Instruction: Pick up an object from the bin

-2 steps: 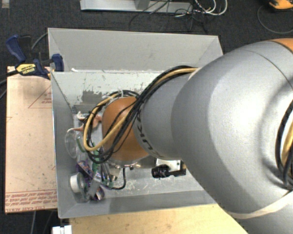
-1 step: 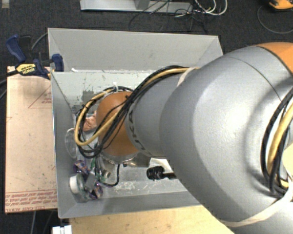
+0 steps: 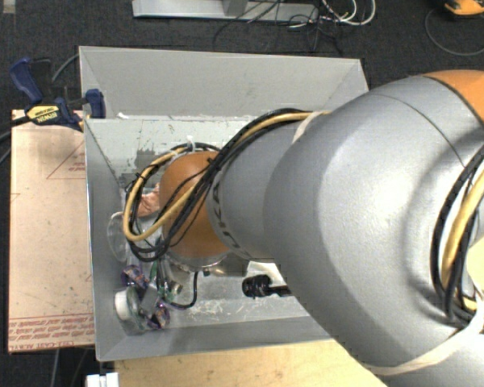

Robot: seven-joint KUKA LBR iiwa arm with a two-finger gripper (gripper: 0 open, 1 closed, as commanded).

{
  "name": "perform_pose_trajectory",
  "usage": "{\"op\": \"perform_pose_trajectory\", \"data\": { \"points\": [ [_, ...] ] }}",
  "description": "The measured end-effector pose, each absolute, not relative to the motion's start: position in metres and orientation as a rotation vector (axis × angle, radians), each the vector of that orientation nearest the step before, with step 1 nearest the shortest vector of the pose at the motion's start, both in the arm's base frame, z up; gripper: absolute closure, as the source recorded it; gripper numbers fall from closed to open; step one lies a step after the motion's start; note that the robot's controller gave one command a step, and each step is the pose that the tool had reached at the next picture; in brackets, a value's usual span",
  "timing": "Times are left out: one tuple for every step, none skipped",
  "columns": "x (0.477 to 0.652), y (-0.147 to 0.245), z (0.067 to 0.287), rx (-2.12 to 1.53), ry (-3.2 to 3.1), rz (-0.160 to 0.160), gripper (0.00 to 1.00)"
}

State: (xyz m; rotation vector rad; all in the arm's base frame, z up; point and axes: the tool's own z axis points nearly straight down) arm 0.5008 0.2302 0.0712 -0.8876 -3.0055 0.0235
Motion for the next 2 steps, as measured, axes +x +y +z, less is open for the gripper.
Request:
{"op": "perform_pose_trajectory", "data": {
  "points": [
    [0.5,0.23,0.074,-0.888,-3.004,0.026,1.0],
    [0.5,0.227,0.093,-0.894,-3.004,0.031,1.0]
  ]
}}
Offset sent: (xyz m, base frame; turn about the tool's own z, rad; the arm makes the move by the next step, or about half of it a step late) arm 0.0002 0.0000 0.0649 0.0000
